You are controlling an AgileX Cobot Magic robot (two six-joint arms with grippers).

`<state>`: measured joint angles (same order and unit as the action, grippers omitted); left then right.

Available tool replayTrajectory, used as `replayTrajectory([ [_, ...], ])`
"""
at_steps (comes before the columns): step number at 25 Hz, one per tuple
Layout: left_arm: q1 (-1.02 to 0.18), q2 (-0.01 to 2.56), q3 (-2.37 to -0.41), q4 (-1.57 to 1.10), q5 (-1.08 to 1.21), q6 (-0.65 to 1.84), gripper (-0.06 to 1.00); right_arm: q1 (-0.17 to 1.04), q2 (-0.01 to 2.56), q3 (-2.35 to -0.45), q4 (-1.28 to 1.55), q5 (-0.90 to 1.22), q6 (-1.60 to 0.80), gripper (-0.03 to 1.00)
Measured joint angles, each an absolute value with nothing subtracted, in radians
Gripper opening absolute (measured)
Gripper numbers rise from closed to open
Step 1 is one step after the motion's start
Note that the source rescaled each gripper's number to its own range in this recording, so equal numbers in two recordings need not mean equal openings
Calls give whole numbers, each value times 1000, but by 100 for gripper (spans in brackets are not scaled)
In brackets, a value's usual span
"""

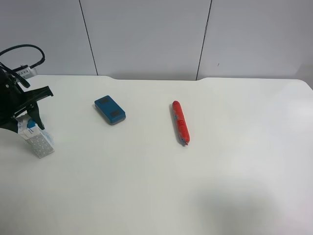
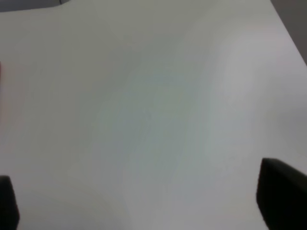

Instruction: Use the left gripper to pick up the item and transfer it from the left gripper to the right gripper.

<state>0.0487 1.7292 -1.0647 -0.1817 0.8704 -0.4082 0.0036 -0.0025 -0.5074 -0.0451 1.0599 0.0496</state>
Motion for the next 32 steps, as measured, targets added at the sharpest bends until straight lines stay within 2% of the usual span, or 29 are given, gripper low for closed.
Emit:
replayTrajectory([
  [5,49,1596,-1065,-263,925,-165,0,4,-3,-507,-45,1060,50,99],
  [11,18,1453,-1065,-479,967,179,0,4,-3,-507,-45,1060,50,99],
  [26,-463,1403,-1065,-671,965,633,0,4,-3,-507,-45,1060,50,98],
  [32,-576,1403,-1065,-678,888,736,0,4,-3,-507,-45,1060,50,98],
])
